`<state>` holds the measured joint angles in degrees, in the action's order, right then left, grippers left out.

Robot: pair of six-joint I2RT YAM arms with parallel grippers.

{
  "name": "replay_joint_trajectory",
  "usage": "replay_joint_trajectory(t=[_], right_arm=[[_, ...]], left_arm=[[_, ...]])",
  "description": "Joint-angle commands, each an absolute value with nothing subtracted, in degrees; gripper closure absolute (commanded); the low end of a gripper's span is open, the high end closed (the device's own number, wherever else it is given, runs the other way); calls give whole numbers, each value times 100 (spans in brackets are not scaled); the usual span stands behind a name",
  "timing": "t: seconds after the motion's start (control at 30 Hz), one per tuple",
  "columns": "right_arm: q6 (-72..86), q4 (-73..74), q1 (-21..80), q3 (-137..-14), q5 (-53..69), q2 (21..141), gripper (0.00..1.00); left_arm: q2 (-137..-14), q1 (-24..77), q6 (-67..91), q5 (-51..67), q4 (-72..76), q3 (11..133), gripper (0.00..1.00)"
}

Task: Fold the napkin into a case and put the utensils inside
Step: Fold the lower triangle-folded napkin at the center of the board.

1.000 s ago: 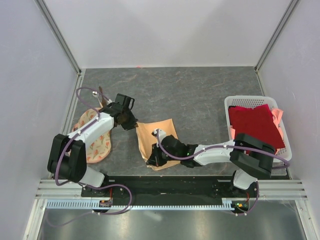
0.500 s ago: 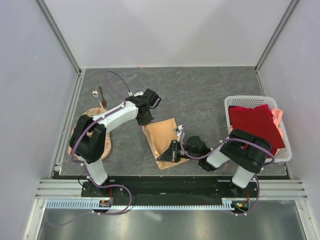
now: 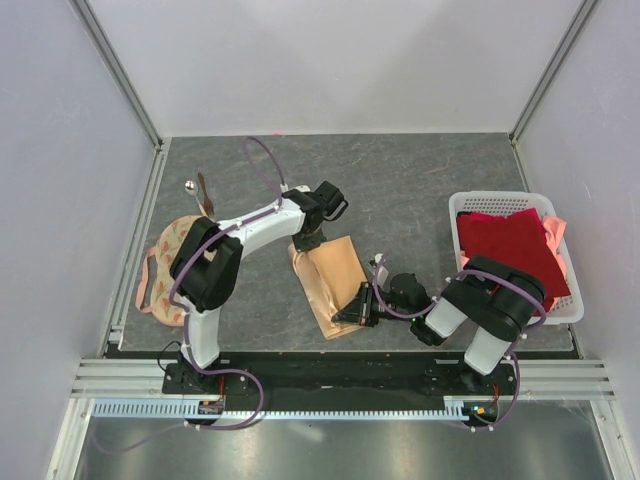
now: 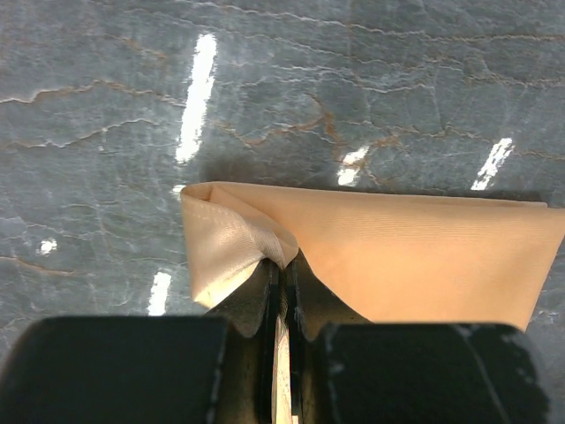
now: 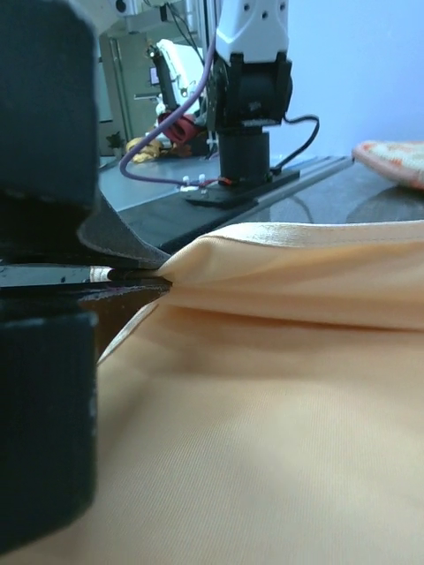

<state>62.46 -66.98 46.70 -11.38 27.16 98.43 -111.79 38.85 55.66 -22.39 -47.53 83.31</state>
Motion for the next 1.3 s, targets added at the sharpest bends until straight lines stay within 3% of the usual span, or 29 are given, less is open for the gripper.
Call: replay_joint_trajectory(t=[0.0,0.3,0.5,0.83,1.0,1.27], right_arm=[[5575,-5602,4755,-1019,3323,9600,86],[4035,-1586,4746,-1766,2040,8087,67],[3780,-434,4755,-2276,1662,7629,44],[3375,1678,4536,-3541,299,6864,27],[2954,1679,4281,-3884,237,7118,20],[2531,1126,4070,-4473,483,8217,20]], left_arm=[[-11364,3893,5810,-3164,-4254,8771,98],[-11531,3981,5546,-2734,-3929,8825,98],[-11295,3999,5256,-2514,-3456,8447,94],[-10908,4008,4588,-1838,-2629,7814,88],[-10802,4017,4368,-1626,-2540,7691,78],[-10398,4017,4026,-836,-2320,7593,50]])
